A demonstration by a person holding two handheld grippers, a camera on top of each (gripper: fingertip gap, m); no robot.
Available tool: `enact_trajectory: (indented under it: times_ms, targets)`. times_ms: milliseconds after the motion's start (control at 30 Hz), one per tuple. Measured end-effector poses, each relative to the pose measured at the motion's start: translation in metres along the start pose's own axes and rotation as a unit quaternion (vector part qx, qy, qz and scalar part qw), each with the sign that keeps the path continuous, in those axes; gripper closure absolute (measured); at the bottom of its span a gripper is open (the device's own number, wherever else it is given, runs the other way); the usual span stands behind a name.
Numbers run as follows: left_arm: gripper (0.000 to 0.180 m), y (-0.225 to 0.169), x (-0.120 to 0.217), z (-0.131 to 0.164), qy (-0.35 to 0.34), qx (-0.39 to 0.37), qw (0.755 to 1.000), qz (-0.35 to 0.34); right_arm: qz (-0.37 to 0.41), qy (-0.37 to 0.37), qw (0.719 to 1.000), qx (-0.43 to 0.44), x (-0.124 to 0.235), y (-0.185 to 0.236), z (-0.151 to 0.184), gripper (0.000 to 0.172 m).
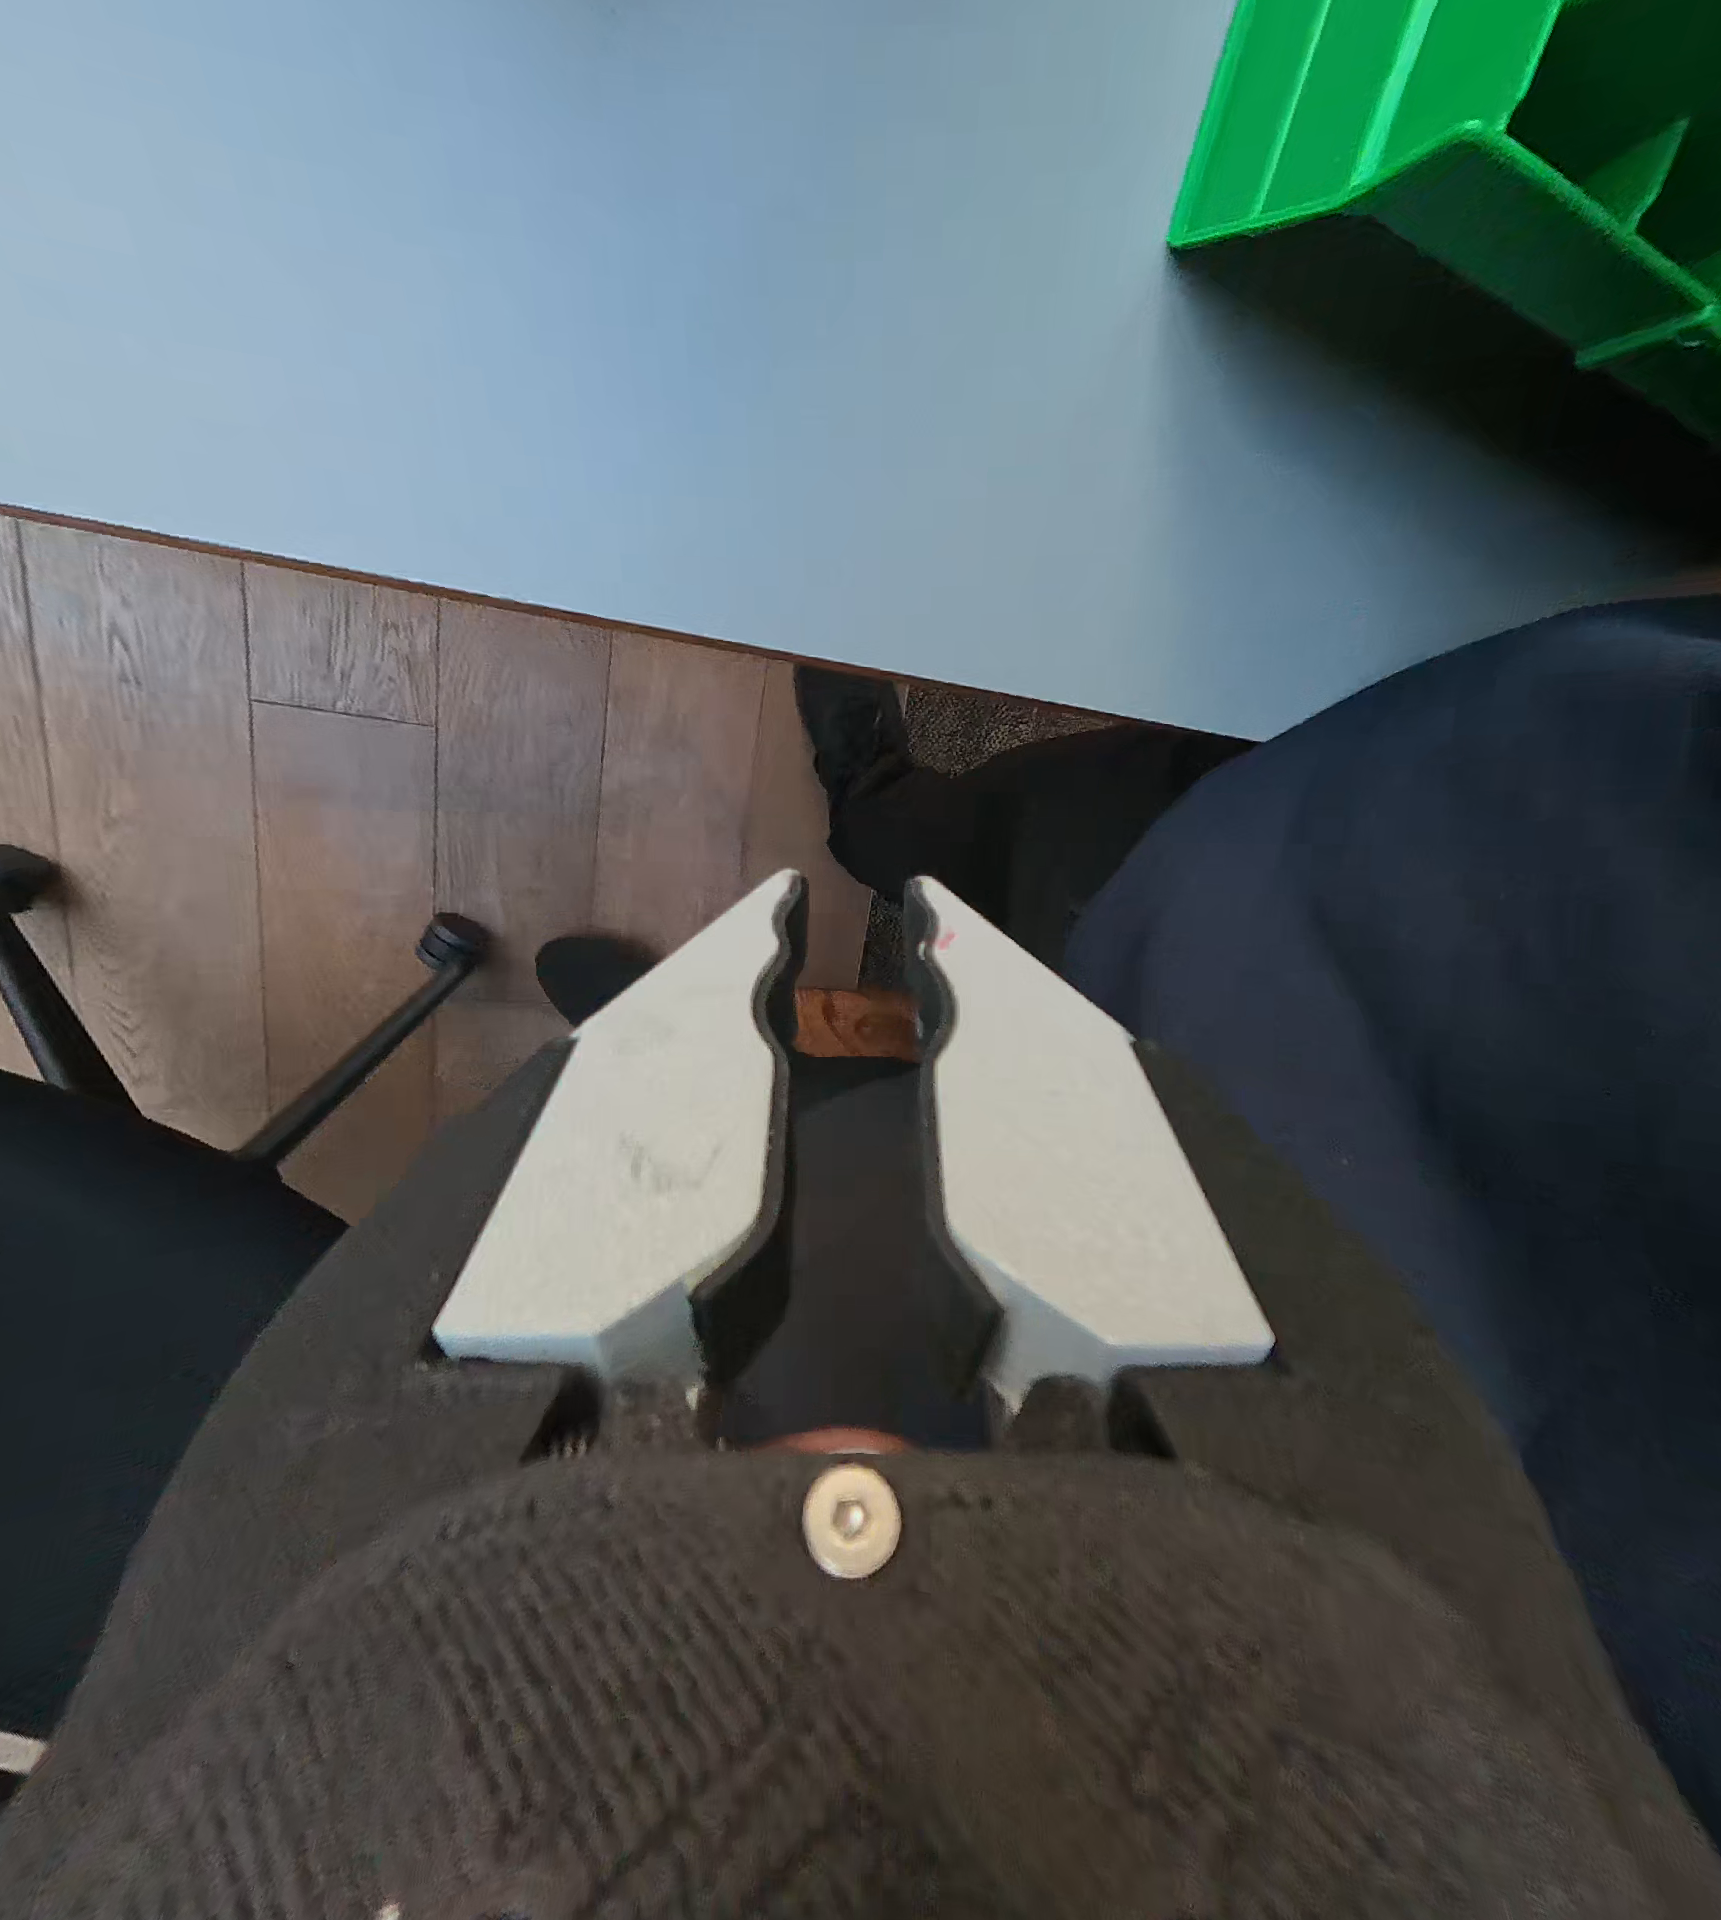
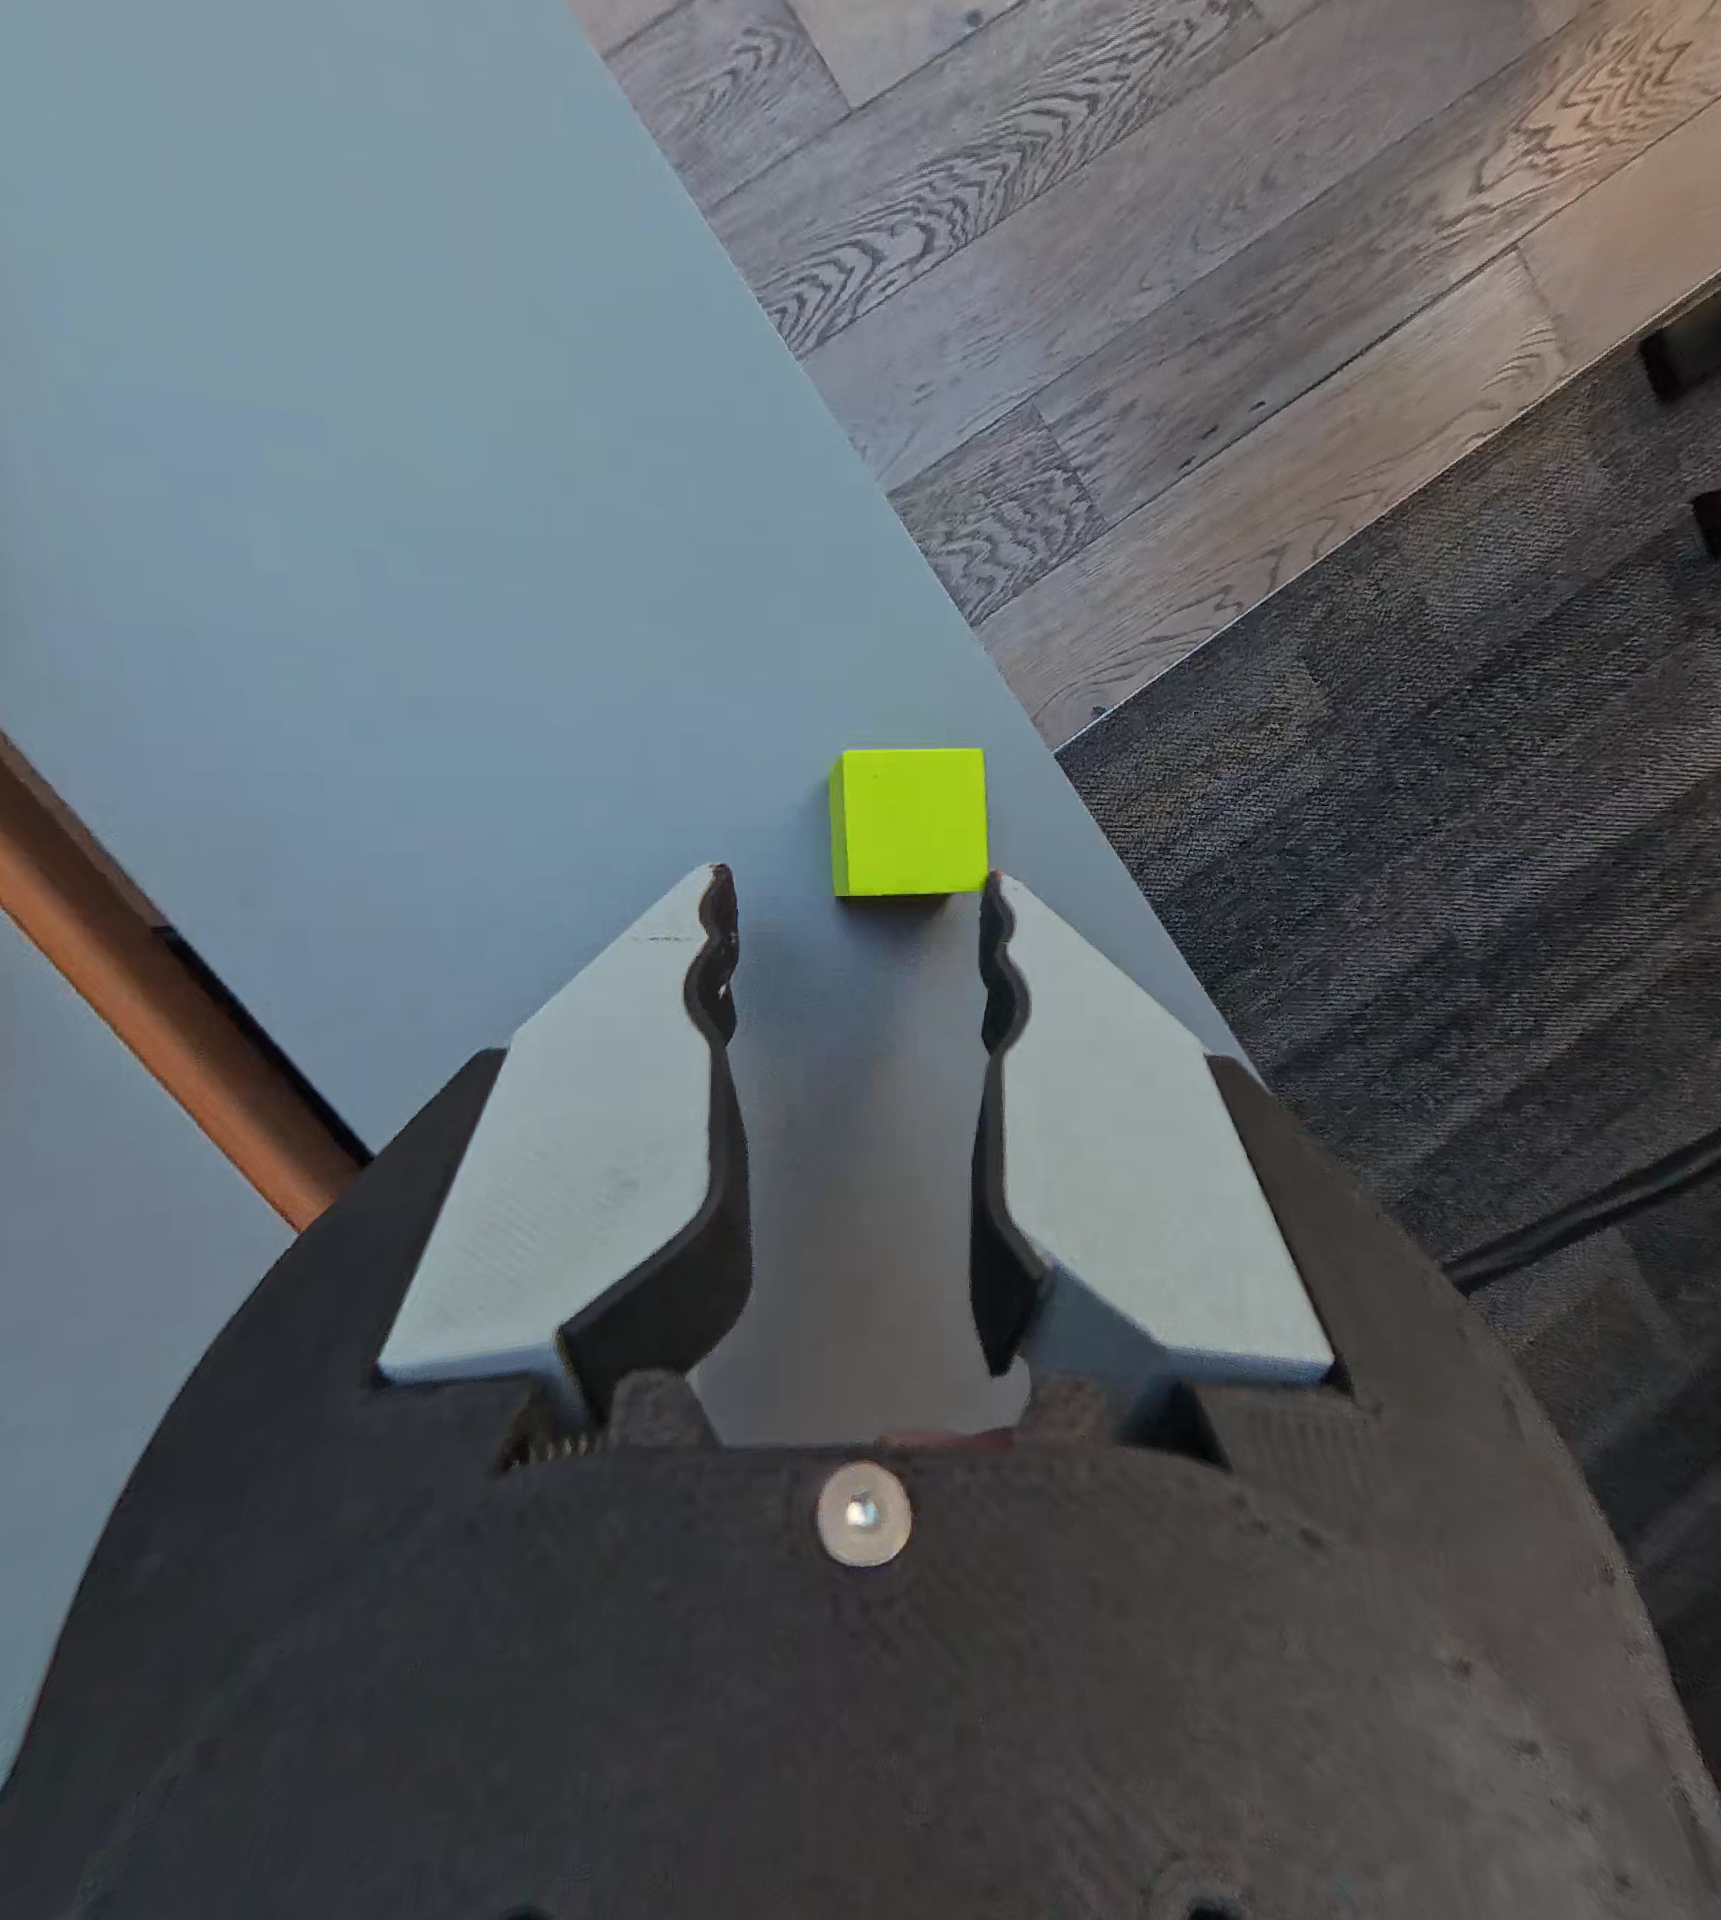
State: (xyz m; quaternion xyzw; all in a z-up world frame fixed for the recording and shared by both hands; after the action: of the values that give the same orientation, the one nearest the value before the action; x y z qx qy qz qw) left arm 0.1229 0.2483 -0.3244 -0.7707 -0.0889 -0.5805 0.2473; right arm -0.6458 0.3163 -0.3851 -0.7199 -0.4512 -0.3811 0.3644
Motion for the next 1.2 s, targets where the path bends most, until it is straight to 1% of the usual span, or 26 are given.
enact_trajectory:
  times_ms: [33,67,100,200,267,333,367,433,500,567,633,700,767,833,900,1067,1200]
  targets:
    - [0.164,-0.001,-0.001,-0.001,0.004,-0.002,1.000,-0.001,0.006,0.007,1.000,0.008,-0.004,-0.002,0.000,0.130]
    - [0.164,-0.002,-0.003,-0.002,0.010,-0.010,1.000,-0.002,0.012,0.006,1.000,0.014,-0.006,-0.003,-0.001,0.140]
    - [0.164,-0.004,-0.005,-0.004,0.016,-0.022,1.000,-0.004,0.008,0.002,1.000,0.013,-0.005,-0.003,-0.002,0.146]
    - [0.164,-0.008,-0.012,-0.008,0.032,-0.054,0.998,-0.003,-0.027,-0.022,0.999,-0.009,0.009,0.010,0.000,0.146]
    - [0.164,-0.013,-0.016,-0.008,0.043,-0.062,0.997,0.009,-0.049,-0.057,0.997,-0.012,0.032,0.025,-0.001,0.146]
    - [0.164,-0.017,-0.019,-0.008,0.045,-0.070,0.996,0.026,-0.076,-0.094,0.993,-0.013,0.069,0.045,-0.004,0.146]
    - [0.165,-0.018,-0.020,-0.007,0.046,-0.075,0.996,0.033,-0.093,-0.117,0.989,-0.013,0.095,0.057,-0.008,0.146]
    - [0.166,-0.018,-0.021,-0.007,0.045,-0.083,0.995,0.038,-0.138,-0.175,0.975,-0.005,0.161,0.091,-0.020,0.147]
    - [0.166,-0.018,-0.024,-0.005,0.043,-0.081,0.995,0.045,-0.192,-0.222,0.956,0.021,0.230,0.138,-0.028,0.147]
    - [0.166,-0.018,-0.029,-0.003,0.045,-0.074,0.995,0.053,-0.229,-0.225,0.944,0.073,0.280,0.188,-0.024,0.147]
    - [0.166,-0.020,-0.033,-0.002,0.044,-0.078,0.994,0.062,-0.248,-0.207,0.937,0.130,0.310,0.231,-0.012,0.146]
    - [0.166,-0.021,-0.035,0.000,0.046,-0.092,0.992,0.067,-0.284,-0.192,0.925,0.167,0.332,0.267,0.000,0.146]
    - [0.166,-0.020,-0.036,0.002,0.051,-0.109,0.990,0.067,-0.310,-0.180,0.913,0.193,0.349,0.295,0.010,0.147]
    - [0.166,-0.017,-0.037,0.007,0.059,-0.114,0.989,0.071,-0.298,-0.160,0.914,0.223,0.355,0.311,0.019,0.146]
    - [0.166,-0.013,-0.039,0.012,0.072,-0.102,0.989,0.076,-0.285,-0.145,0.915,0.245,0.357,0.323,0.026,0.147]
    - [0.168,-0.004,-0.040,0.017,0.065,-0.082,0.990,0.092,-0.250,-0.099,0.926,0.266,0.349,0.339,0.038,0.146]
    - [0.167,0.003,-0.040,0.023,0.063,-0.080,0.990,0.093,-0.225,-0.077,0.929,0.282,0.337,0.348,0.046,0.146]
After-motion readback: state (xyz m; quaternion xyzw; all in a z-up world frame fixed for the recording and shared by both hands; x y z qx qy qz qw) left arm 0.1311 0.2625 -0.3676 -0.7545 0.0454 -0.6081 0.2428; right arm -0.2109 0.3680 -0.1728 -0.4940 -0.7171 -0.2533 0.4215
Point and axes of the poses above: each gripper's, where its closed fingertips meet, x back along the fingers, z out of its underside, y = z × x across the jaws, the point moved 4 cm from there along x, back along the fingers, and after that the axes turned 5 degrees about x, right-handed, at the moved point
